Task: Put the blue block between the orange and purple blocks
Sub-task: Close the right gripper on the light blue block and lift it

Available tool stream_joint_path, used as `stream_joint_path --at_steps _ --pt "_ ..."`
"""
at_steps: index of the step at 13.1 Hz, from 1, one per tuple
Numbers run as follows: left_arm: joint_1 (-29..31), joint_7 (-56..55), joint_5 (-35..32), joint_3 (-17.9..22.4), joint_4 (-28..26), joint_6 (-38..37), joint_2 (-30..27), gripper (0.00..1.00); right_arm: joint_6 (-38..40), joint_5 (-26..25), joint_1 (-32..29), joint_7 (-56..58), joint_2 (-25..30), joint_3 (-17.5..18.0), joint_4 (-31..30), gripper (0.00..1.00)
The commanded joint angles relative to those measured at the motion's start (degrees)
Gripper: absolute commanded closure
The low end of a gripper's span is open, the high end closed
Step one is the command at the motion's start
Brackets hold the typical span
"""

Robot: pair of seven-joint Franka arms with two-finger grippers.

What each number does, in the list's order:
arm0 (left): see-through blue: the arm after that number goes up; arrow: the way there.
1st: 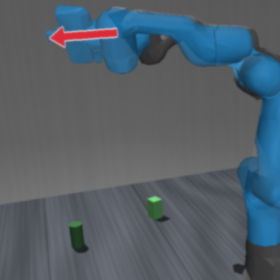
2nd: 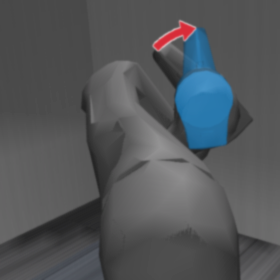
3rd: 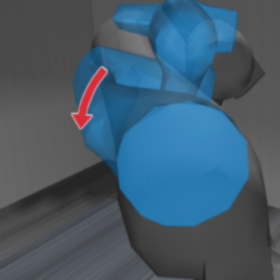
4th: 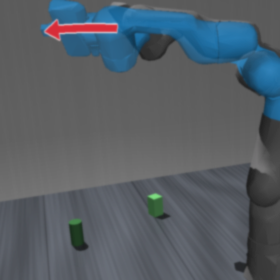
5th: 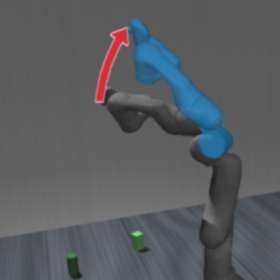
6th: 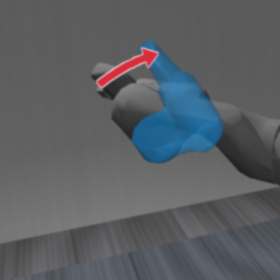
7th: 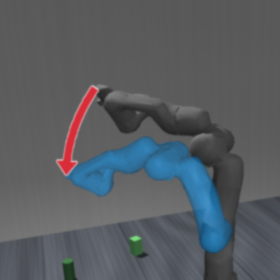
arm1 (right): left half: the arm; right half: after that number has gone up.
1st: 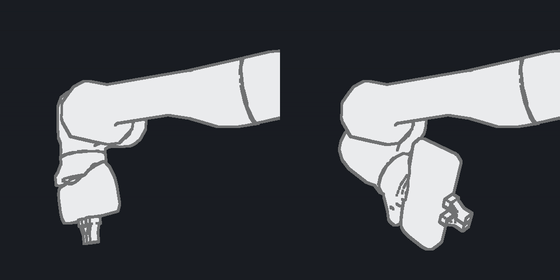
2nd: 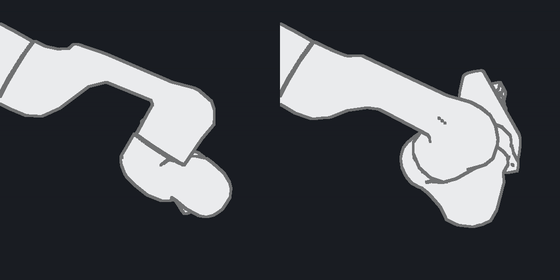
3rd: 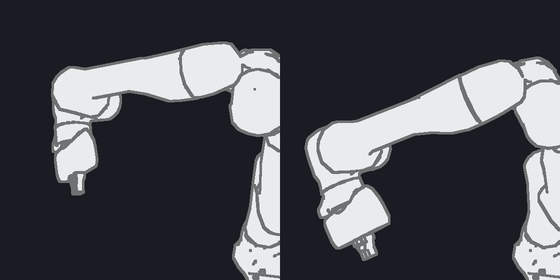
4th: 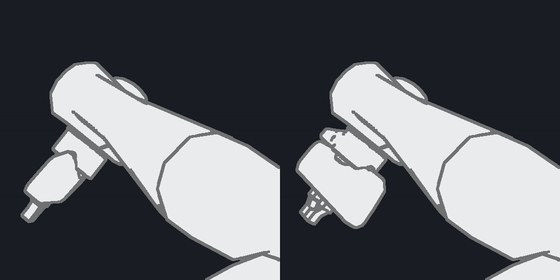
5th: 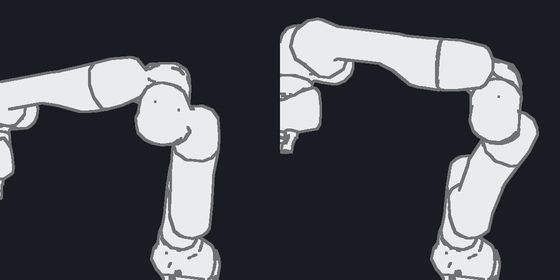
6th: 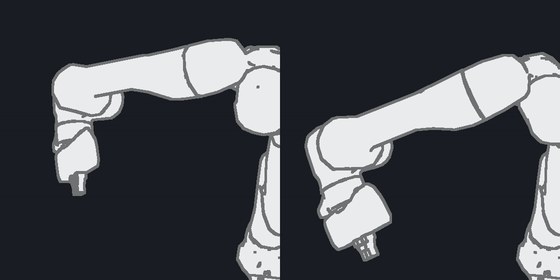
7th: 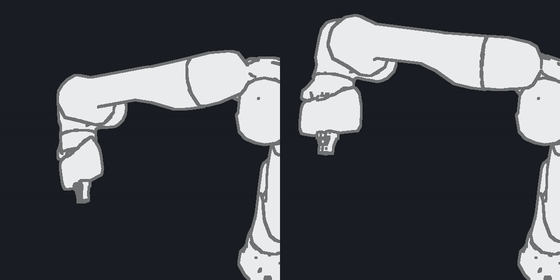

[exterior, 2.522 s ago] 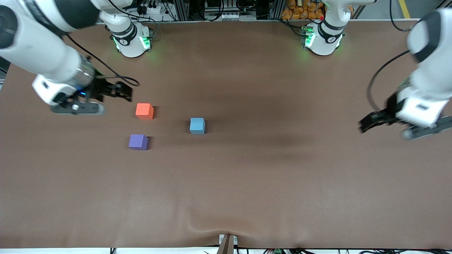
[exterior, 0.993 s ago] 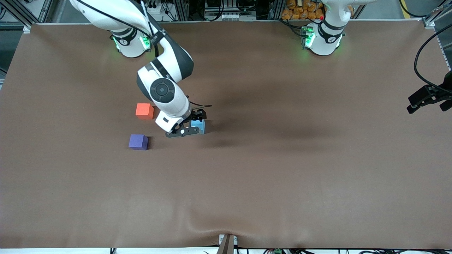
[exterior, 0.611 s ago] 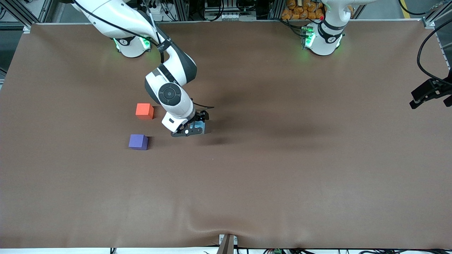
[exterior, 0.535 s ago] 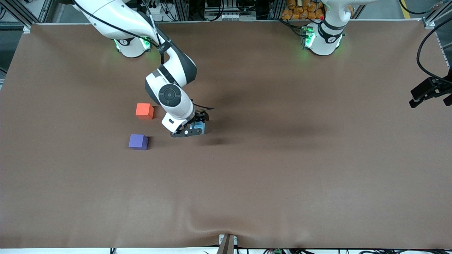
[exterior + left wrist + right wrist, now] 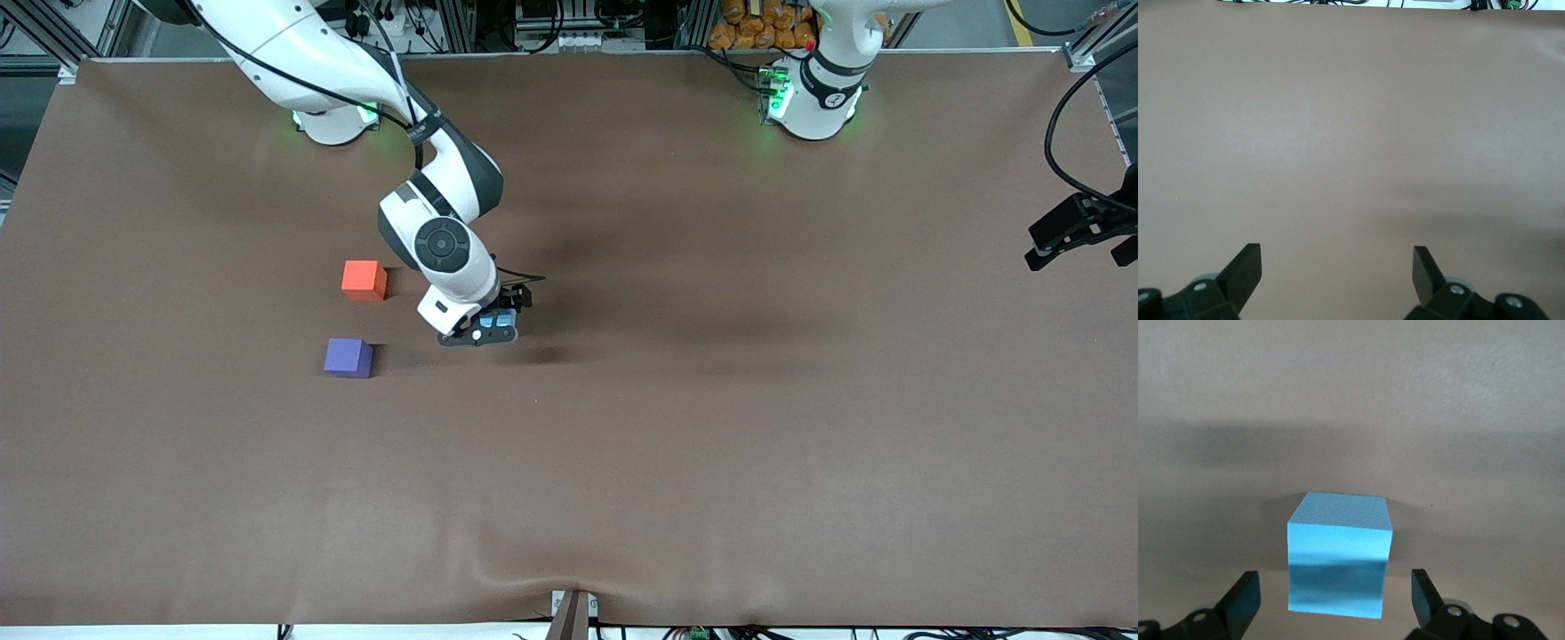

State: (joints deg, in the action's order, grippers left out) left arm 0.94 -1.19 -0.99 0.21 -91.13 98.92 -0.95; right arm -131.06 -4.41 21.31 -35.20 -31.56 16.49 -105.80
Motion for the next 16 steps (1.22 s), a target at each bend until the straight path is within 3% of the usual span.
stream_joint_path --at_steps 1,6,8,9,10,11,16 --pt "-0.1 0.7 0.4 0.0 0.9 -1.1 0.2 0.0 -1.6 -2.2 0.9 -2.7 -1.2 -0.2 0.1 0.0" --pt "-0.1 0.9 0.4 -0.8 0.6 -1.3 -0.1 0.0 -3.5 -5.7 1.5 -5.8 -3.0 -0.2 0.1 0.03" --pt "-0.2 0.6 0.4 -1.1 0.8 -1.3 0.0 0.0 -3.1 -5.7 1.4 -5.8 -2.7 -0.2 0.2 0.25" --pt "-0.1 0.2 0.5 -1.7 0.7 -1.3 0.0 0.0 -3.0 -5.7 1.4 -5.7 -2.5 -0.2 0.3 0.45" --pt "-0.1 0.3 0.5 -1.9 0.7 -1.3 -0.1 0.0 -2.1 -5.7 1.3 -5.6 -2.4 -0.2 0.8 0.47" --pt "-0.1 0.4 0.5 -1.9 0.7 -1.3 -0.1 0.0 -0.7 -5.7 1.3 -5.6 -2.4 -0.2 1.7 0.57" --pt "-0.1 0.7 0.3 -1.9 0.9 -1.3 0.1 0.0 5.8 -5.4 0.4 -7.0 -0.3 -0.1 4.2 0.6"
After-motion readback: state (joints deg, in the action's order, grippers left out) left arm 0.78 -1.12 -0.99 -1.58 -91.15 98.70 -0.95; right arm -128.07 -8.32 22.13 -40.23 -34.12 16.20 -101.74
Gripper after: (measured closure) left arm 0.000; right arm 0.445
